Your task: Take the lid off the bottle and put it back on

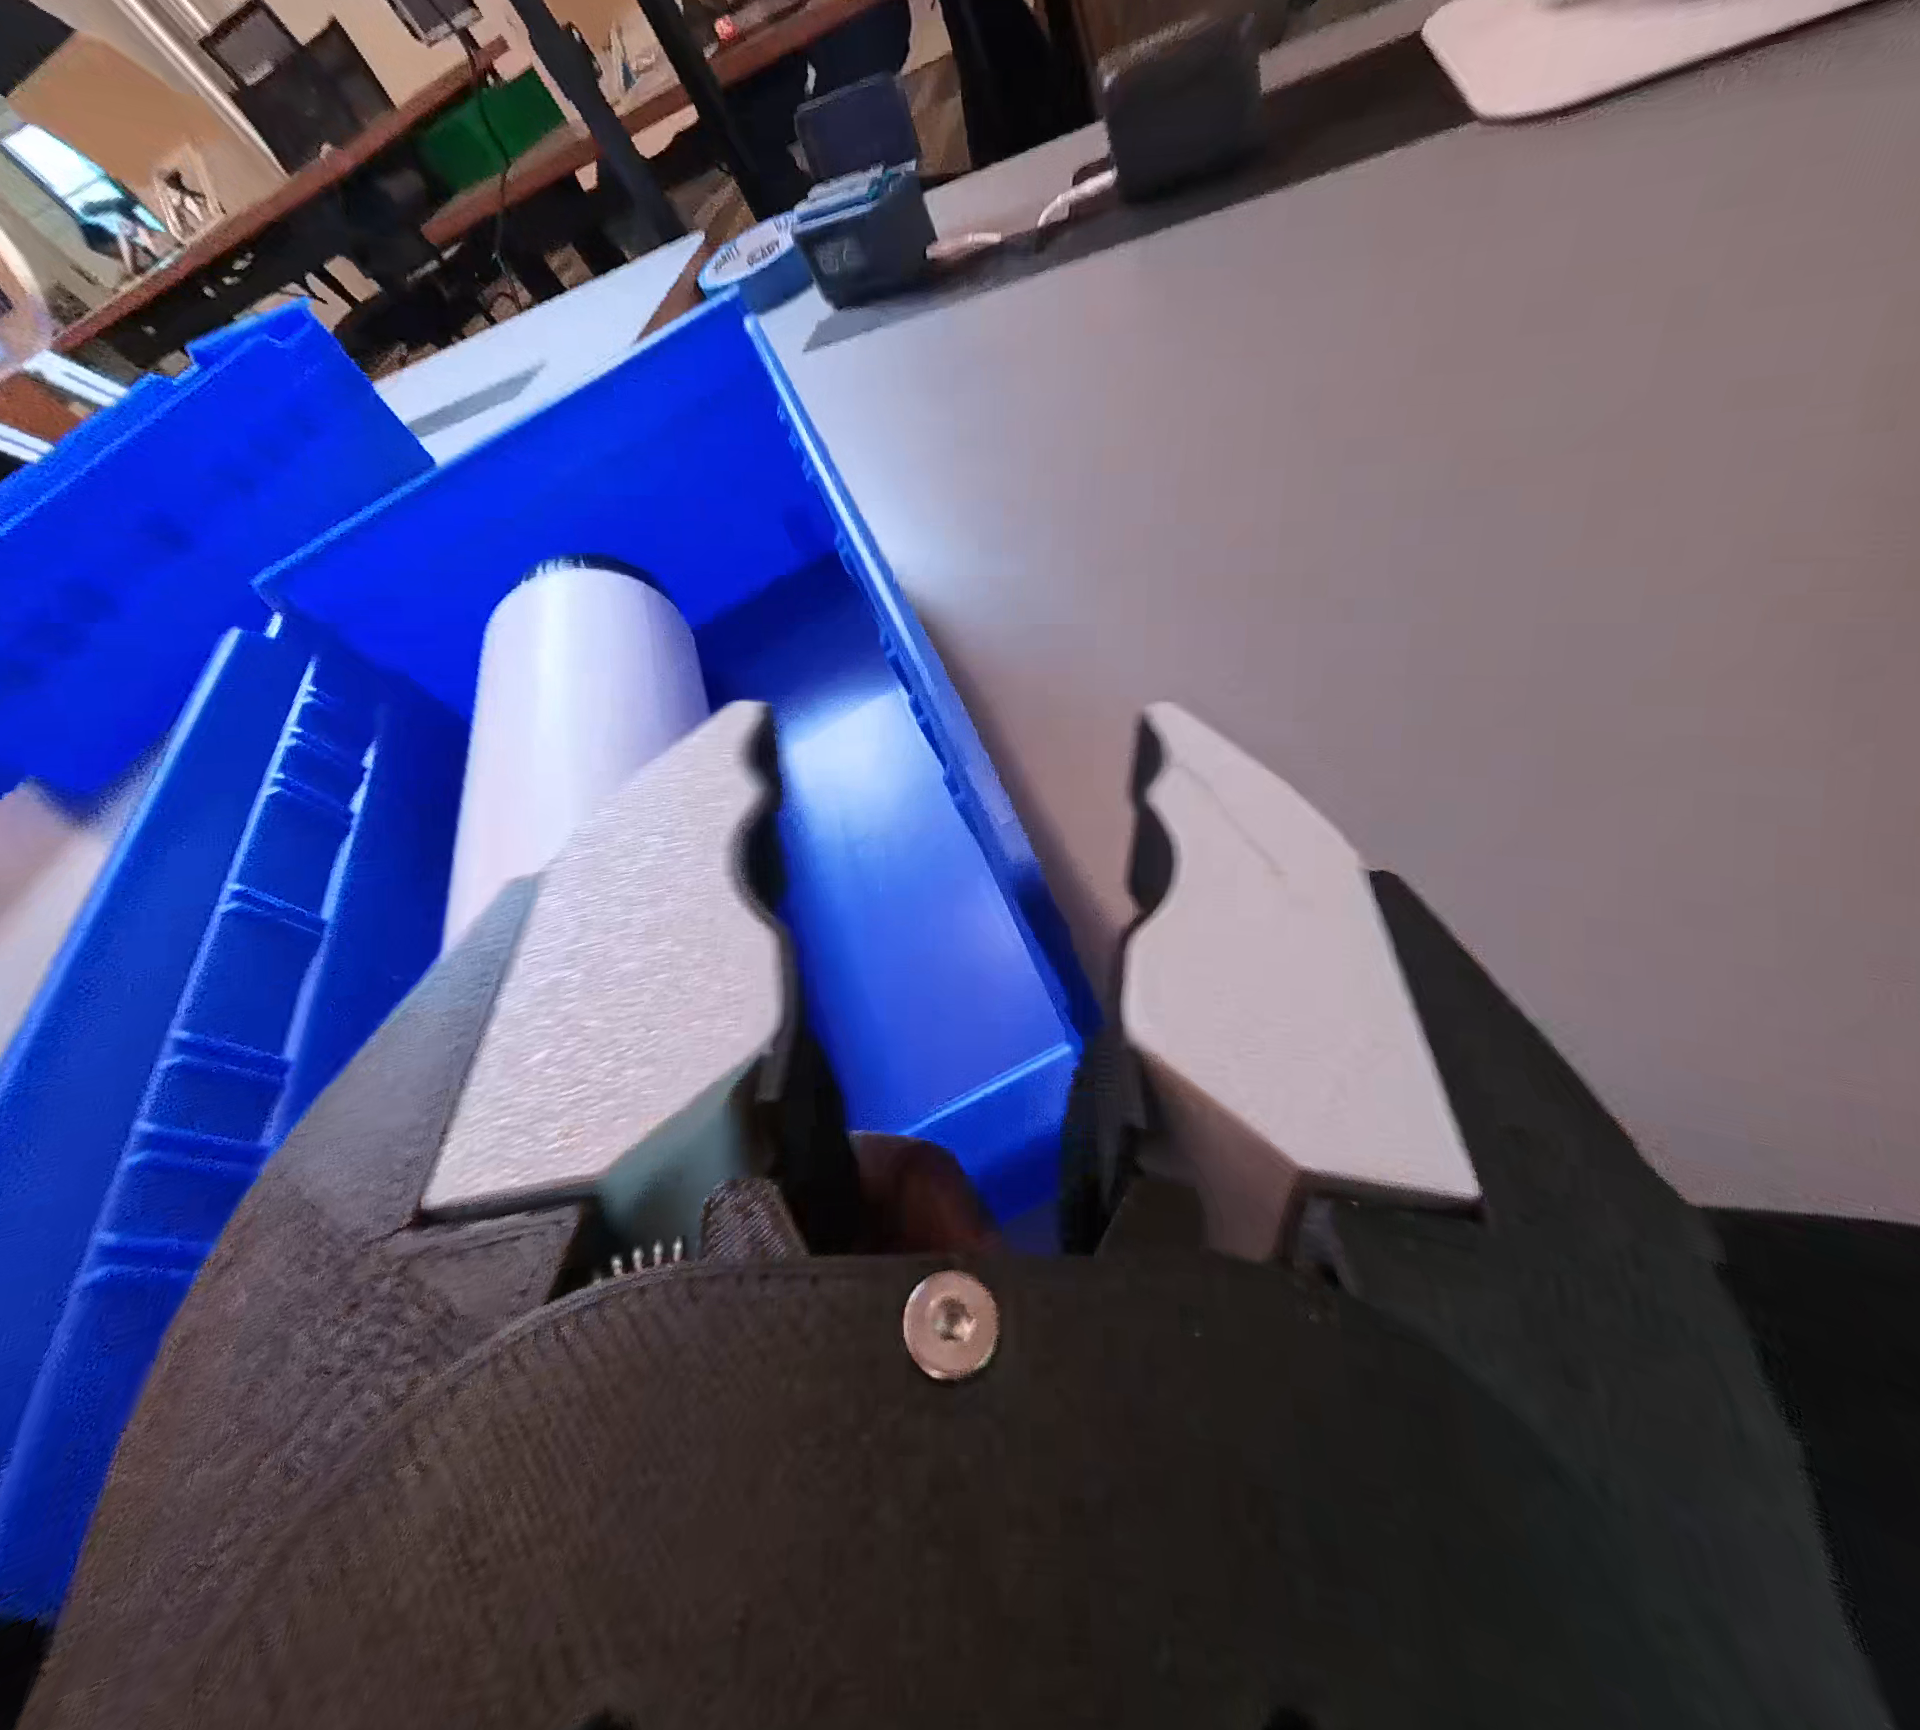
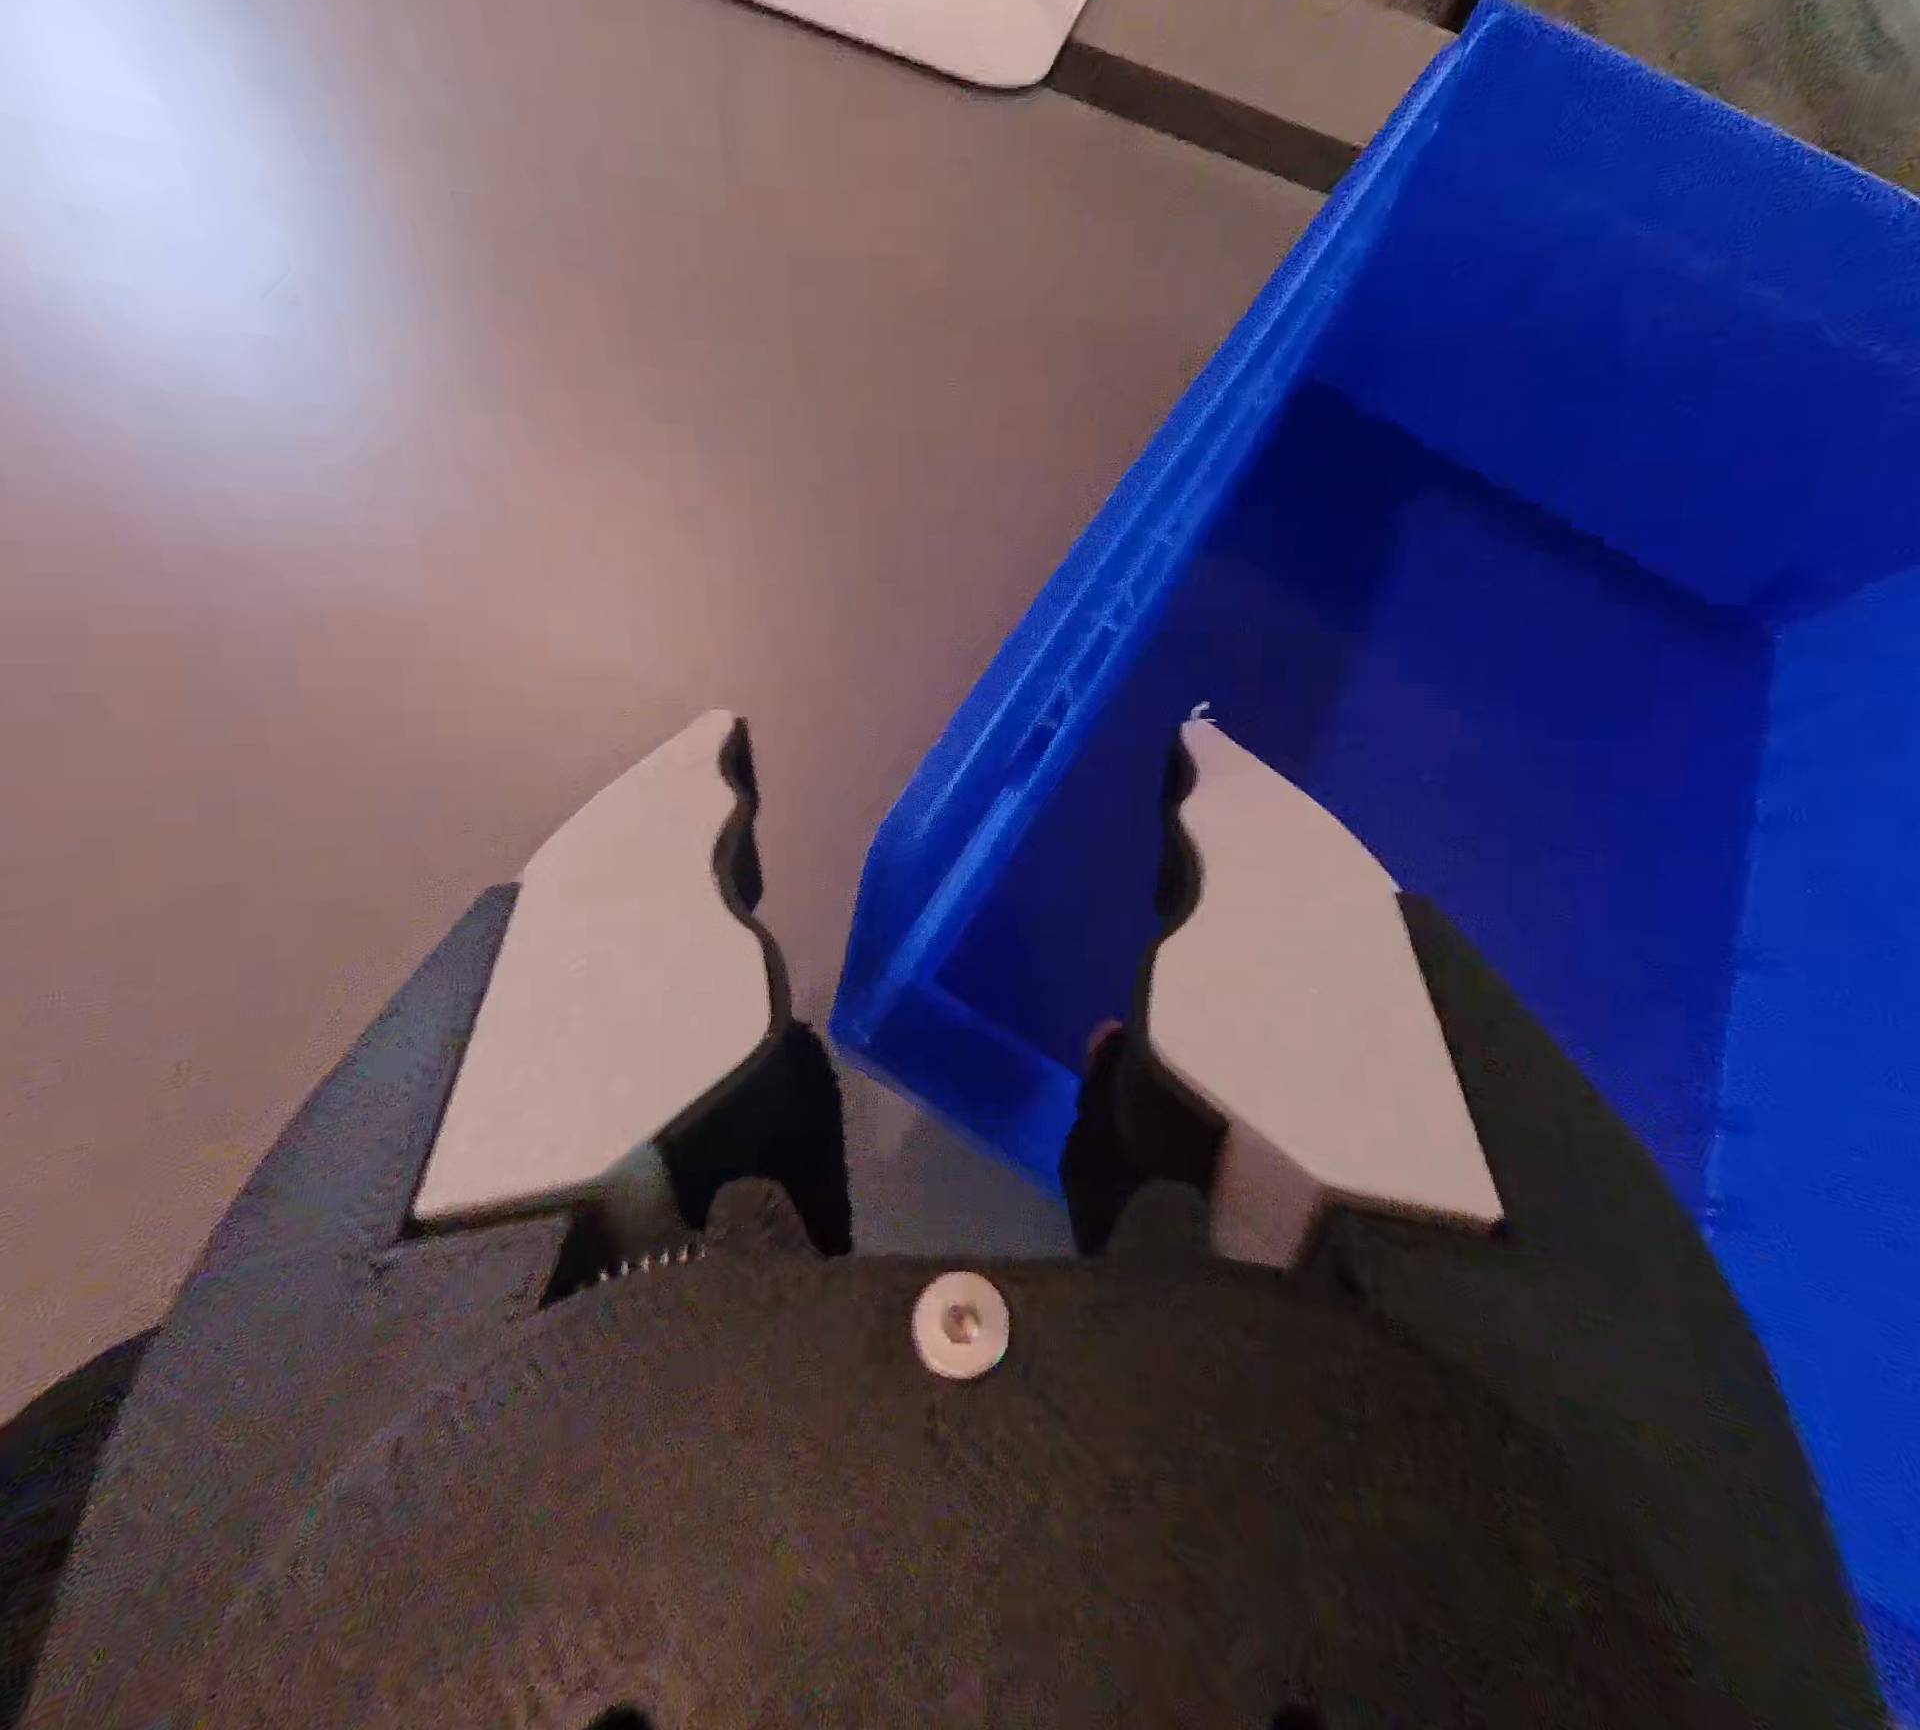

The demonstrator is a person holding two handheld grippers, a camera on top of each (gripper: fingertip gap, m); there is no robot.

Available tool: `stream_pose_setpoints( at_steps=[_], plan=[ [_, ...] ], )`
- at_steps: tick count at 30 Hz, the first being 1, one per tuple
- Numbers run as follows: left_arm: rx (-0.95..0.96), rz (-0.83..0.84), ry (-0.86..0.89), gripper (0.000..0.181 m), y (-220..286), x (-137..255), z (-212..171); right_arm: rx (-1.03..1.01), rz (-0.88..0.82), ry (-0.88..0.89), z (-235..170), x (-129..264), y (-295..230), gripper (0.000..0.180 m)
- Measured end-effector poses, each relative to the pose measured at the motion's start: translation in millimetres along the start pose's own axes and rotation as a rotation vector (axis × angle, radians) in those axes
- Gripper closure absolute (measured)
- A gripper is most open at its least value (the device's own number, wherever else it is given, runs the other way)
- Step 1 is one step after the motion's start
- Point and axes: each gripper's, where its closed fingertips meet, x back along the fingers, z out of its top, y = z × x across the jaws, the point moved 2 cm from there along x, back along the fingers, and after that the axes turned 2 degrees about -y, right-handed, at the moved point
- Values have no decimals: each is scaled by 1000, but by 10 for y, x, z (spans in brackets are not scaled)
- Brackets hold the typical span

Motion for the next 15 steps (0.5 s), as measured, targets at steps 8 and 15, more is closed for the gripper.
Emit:
stream_pose_setpoints(
  at_steps=[8, 15],
  plan=[
    [-45, -80, 23, 159, 135, -199, -42, 152, -272, -148, -178, 86, 361, 170],
    [-43, -132, 77, 173, 151, -230, -10, -25, -273, -132, -295, 176, 617, 174]
  ],
)
